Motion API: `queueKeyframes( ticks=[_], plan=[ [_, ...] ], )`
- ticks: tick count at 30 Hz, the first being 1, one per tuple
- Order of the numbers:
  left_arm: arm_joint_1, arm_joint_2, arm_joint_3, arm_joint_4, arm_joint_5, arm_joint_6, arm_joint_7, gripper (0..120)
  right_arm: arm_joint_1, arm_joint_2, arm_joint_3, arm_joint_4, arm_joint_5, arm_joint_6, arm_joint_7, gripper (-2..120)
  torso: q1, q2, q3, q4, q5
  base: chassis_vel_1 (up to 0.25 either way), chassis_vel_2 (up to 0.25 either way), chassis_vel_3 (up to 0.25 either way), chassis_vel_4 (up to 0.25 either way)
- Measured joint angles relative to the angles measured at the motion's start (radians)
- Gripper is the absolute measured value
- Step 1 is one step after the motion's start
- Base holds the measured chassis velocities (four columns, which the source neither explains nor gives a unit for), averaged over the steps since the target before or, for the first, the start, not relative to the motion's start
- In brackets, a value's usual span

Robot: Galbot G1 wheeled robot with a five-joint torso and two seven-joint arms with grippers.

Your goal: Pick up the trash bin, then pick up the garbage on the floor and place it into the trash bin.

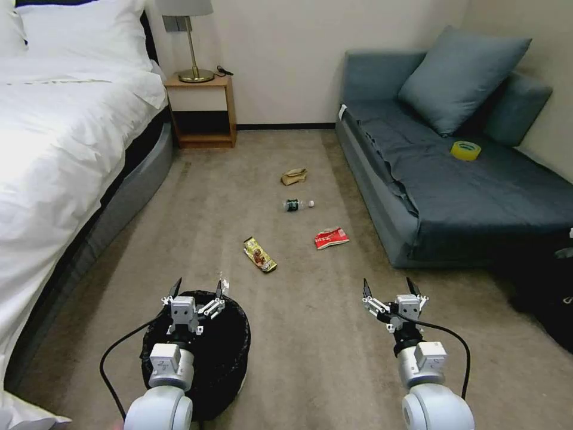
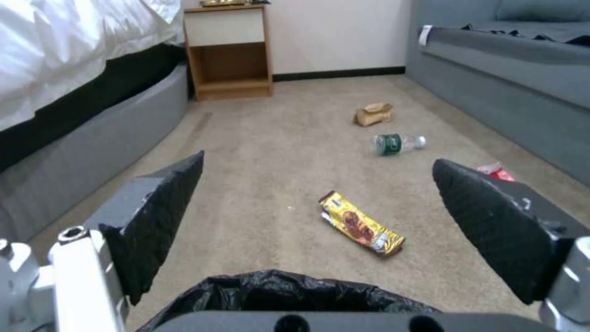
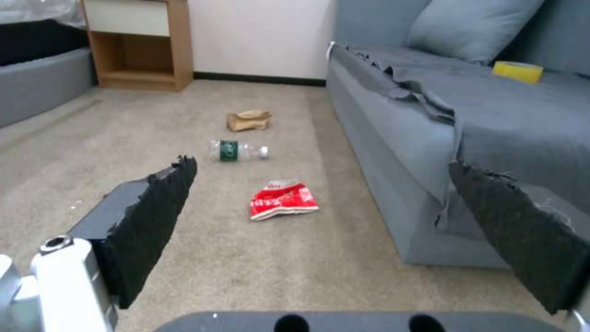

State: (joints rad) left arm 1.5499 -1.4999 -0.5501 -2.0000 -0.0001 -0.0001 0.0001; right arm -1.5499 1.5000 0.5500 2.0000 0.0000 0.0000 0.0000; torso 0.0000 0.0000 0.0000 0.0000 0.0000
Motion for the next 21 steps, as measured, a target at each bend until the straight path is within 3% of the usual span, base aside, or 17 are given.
queueKeyframes(
  ticks=[21],
  plan=[
    [0.000,0.000,0.000,0.000,0.000,0.000,0.000,100,0.000,0.000,0.000,0.000,0.000,0.000,0.000,100,0.000,0.000,0.000,0.0000,0.0000,0.000,0.000,0.000,0.000]
  ],
)
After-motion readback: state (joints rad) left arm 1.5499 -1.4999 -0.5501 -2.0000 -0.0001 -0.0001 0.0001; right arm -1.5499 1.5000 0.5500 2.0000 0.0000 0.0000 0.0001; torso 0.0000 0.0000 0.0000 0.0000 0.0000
